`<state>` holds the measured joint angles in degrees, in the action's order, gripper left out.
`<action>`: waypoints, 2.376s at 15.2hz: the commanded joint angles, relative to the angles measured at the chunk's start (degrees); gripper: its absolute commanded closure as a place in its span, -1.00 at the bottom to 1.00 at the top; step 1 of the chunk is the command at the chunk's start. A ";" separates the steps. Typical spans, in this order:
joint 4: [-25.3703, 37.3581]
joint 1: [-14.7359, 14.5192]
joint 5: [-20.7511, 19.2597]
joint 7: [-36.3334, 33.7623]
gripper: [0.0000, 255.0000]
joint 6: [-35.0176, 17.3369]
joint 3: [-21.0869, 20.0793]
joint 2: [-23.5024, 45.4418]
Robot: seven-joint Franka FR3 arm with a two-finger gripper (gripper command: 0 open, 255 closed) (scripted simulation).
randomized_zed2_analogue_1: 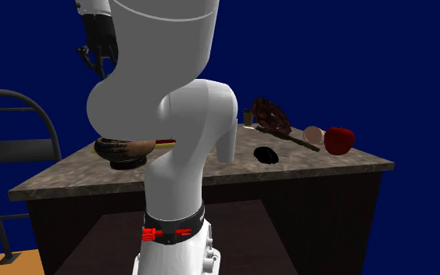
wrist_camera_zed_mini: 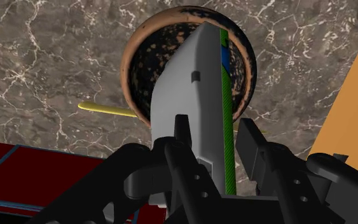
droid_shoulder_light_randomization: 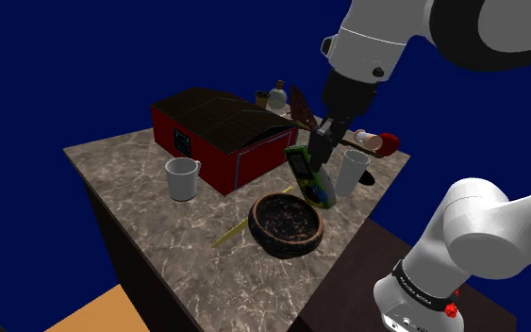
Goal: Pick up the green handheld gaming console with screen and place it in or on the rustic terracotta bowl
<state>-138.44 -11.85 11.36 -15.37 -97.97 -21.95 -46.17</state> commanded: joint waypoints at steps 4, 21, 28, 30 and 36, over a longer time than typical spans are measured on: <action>-4.01 -0.39 0.74 -0.04 1.00 -3.67 -0.80 -0.39; -10.85 -1.09 2.26 -0.20 1.00 -10.67 -2.56 -0.21; -9.14 -1.01 1.92 -0.25 -1.00 -8.64 -2.12 -0.55; -5.54 -0.80 1.25 -0.37 -1.00 -4.71 -1.30 -0.90; -4.06 -0.72 0.99 -0.43 -1.00 -3.20 -1.00 -0.93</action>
<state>-142.56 -12.58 12.37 -15.80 -101.23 -22.97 -47.10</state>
